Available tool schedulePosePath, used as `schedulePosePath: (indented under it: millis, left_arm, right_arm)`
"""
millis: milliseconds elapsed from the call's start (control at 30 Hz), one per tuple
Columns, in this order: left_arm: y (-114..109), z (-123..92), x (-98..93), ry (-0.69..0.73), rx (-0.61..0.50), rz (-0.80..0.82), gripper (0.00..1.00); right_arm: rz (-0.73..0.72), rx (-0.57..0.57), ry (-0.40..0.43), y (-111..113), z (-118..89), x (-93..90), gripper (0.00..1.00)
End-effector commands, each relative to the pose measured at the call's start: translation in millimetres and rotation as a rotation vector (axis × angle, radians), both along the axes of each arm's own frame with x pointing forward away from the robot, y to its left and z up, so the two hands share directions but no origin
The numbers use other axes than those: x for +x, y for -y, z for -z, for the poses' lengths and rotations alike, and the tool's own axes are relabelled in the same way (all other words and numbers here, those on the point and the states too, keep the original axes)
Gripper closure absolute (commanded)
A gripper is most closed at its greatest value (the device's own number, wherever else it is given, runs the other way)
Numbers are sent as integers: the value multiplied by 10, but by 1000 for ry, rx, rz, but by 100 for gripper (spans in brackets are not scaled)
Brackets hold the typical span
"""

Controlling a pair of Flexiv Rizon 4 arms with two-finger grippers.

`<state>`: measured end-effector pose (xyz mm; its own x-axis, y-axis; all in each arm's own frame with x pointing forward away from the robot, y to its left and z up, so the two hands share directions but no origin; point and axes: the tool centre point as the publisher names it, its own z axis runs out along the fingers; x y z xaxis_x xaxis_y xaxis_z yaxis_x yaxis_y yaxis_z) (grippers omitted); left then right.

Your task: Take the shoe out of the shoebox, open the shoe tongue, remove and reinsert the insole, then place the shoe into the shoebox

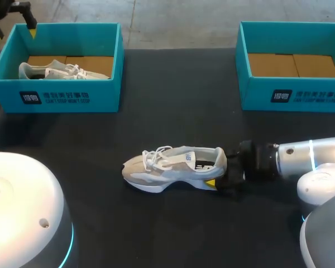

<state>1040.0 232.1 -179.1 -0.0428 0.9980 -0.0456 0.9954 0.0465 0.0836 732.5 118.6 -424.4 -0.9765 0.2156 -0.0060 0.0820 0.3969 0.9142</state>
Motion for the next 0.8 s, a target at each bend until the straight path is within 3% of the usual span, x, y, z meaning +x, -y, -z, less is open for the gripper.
schedulePosePath:
  millis: [33, 433, 667, 800]
  left_arm:
    - [18, -32, -51, -3, -18, -56, 0]
    - [565, -73, -332, -167, -50, -738, 0]
    - [734, -78, -463, -272, -122, -942, 0]
    - [837, -56, -575, -254, -136, -1002, 0]
  right_arm:
    - [2, -3, 0, -19, 0, -11, 100]
    - [2, -3, 0, -19, 0, -11, 100]
    - [2, -3, 0, -19, 0, -11, 100]
    - [2, -3, 0, -19, 0, -11, 100]
